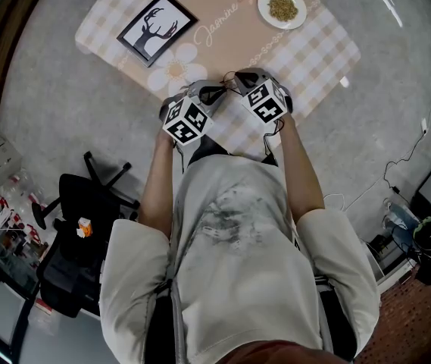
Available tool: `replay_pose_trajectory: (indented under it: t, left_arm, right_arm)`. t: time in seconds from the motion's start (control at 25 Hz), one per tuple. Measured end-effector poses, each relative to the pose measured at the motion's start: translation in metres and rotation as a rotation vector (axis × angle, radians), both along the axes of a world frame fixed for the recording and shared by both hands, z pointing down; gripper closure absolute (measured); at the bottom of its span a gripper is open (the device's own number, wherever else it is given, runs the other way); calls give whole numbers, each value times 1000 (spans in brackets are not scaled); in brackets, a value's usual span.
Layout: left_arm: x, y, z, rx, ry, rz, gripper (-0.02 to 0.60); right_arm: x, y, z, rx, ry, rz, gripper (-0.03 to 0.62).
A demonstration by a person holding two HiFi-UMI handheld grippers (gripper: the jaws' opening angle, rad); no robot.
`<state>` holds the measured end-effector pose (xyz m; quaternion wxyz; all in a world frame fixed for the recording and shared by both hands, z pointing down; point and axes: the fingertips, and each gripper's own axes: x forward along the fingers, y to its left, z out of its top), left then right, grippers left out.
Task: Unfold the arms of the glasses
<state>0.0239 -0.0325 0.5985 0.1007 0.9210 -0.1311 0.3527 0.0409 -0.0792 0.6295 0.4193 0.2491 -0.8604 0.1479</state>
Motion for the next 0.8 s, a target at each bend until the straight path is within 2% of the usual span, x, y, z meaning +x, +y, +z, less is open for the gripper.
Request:
replay_pose_trajectory:
  t: [0.56,0.8]
  left_arm:
    - [-5,8,-10,17,17,-27,561]
    - [-16,5,-17,20,40,-68,565]
  right_arm:
    - [-1,0,0,7,3,-1,579]
    - [-3,1,0,27,28,-25,579]
